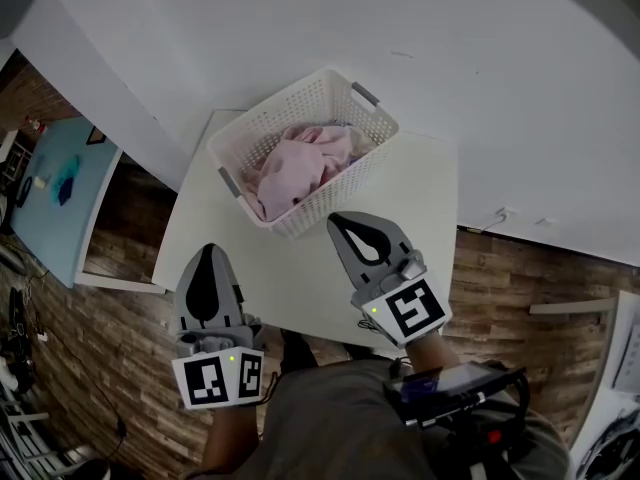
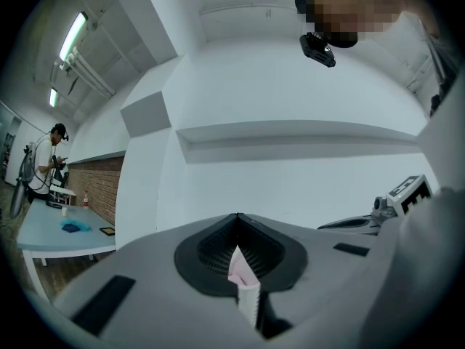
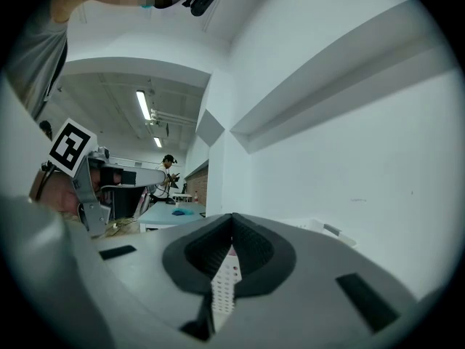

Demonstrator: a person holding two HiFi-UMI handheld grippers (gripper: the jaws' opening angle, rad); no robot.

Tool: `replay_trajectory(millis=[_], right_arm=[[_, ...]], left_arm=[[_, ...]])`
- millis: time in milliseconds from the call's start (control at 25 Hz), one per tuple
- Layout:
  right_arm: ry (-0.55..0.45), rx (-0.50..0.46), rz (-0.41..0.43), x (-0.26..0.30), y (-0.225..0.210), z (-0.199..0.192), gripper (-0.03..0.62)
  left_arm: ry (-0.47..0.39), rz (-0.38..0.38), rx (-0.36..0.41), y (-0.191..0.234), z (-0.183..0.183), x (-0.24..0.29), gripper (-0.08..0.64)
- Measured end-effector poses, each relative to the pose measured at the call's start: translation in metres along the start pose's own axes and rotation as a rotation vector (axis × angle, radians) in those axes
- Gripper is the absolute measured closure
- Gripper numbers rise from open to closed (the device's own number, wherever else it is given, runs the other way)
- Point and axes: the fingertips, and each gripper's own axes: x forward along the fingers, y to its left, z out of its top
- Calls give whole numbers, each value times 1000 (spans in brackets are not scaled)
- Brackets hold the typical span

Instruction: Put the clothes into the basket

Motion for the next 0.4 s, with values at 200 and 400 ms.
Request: replay_trajectory(millis=[200,400], right_arm=[[-15,3,6,3,0,5,584],[-36,1,4,6,-2,4,584]], left_arm=[[-5,0,9,2,5,2,552],[-9,-5,14,1,0,4,552]])
